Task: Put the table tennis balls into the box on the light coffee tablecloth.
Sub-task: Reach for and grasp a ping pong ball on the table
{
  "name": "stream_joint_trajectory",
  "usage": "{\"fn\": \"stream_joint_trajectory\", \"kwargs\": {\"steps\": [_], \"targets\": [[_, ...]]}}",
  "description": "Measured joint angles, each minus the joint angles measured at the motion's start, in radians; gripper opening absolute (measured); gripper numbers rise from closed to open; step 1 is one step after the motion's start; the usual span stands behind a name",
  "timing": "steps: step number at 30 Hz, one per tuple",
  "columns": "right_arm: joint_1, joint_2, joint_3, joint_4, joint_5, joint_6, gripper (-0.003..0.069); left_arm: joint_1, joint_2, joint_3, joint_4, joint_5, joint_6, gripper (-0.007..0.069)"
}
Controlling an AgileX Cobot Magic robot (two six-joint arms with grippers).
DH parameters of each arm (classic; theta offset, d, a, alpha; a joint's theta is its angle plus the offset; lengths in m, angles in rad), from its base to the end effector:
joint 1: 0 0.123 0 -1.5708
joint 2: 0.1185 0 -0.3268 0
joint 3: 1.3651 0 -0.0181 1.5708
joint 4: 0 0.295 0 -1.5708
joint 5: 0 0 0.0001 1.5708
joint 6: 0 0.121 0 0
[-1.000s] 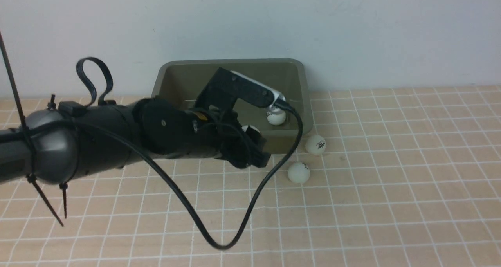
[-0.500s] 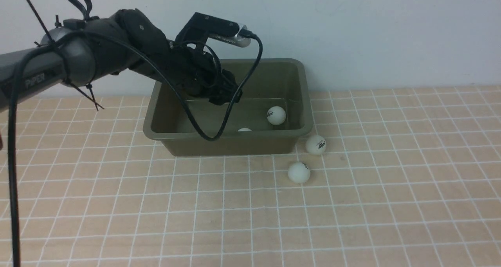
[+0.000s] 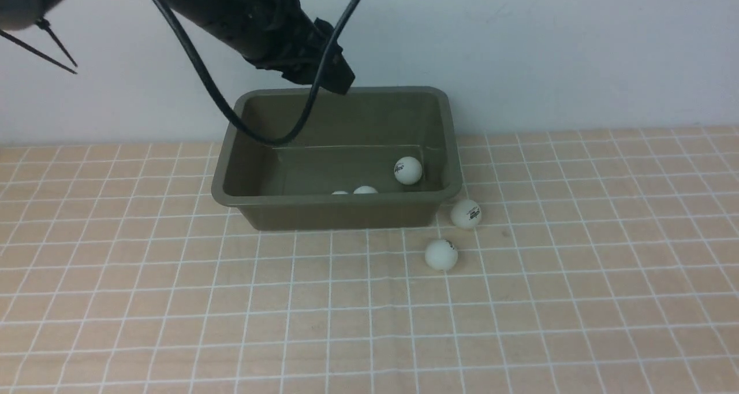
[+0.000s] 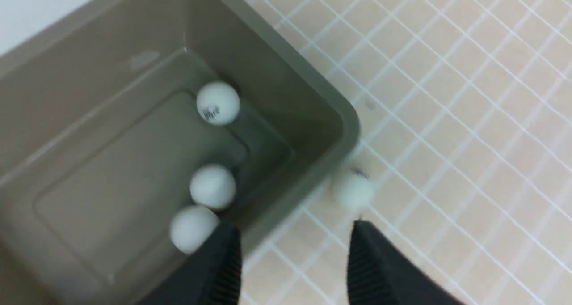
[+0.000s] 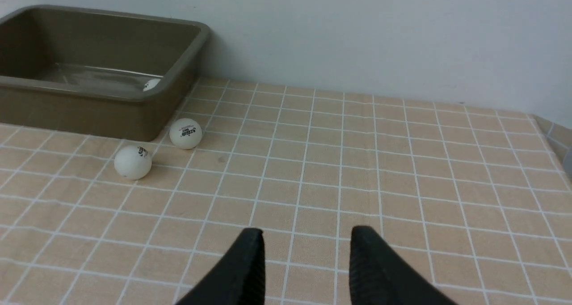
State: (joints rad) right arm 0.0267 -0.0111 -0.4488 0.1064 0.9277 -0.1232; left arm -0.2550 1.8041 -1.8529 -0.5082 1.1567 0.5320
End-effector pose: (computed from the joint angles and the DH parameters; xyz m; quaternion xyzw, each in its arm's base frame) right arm 0.0293 0.0111 0.2824 -0.0594 0.8248 0.0260 0.5617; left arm 0.4351 -0.1691 0.3984 0.3250 0.8737 -0.2103 0.2947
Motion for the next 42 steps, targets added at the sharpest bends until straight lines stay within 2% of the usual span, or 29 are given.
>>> {"fn": "stream_joint_trajectory", "kwargs": {"steps": [4, 5, 7, 12, 19, 26, 32, 37, 42], "targets": [[0.0, 0.0, 0.0, 0.0, -0.001, -0.019, 0.0252, 0.0, -0.071, -0.001, 0.077, 0.078, -0.07, 0.0146], [0.0, 0.0, 0.0, 0.0, -0.001, -0.02, 0.0252, 0.0, -0.073, -0.001, 0.08, 0.078, -0.07, 0.0141], [0.0, 0.0, 0.0, 0.0, -0.012, -0.051, 0.0252, 0.0, -0.102, -0.001, 0.122, 0.09, -0.136, 0.0089], [0.0, 0.0, 0.0, 0.034, -0.043, -0.134, 0.0252, 0.0, -0.144, -0.001, 0.158, 0.093, -0.235, 0.0037], [0.0, 0.125, 0.0, 0.271, -0.074, -0.385, 0.0252, 0.0, -0.326, 0.167, 0.339, 0.093, -0.325, 0.0024], [0.0, 0.423, -0.081, 0.491, -0.192, -0.664, 0.0252, 0.0, -0.501, 0.453, 0.335, 0.096, -0.335, 0.0024], [0.0, 0.723, -0.224, 0.607, -0.2, -0.734, 0.0252, 0.0, -0.592, 0.622, 0.293, 0.095, -0.337, 0.0024], [0.0, 0.945, -0.381, 0.622, -0.087, -0.769, 0.0252, 0.0, -0.648, 0.723, 0.303, 0.037, -0.323, 0.0024], [0.0, 1.156, -0.525, 0.622, 0.031, -0.774, 0.0252, 0.0, -0.695, 0.798, 0.368, -0.048, -0.319, 0.0024]]}}
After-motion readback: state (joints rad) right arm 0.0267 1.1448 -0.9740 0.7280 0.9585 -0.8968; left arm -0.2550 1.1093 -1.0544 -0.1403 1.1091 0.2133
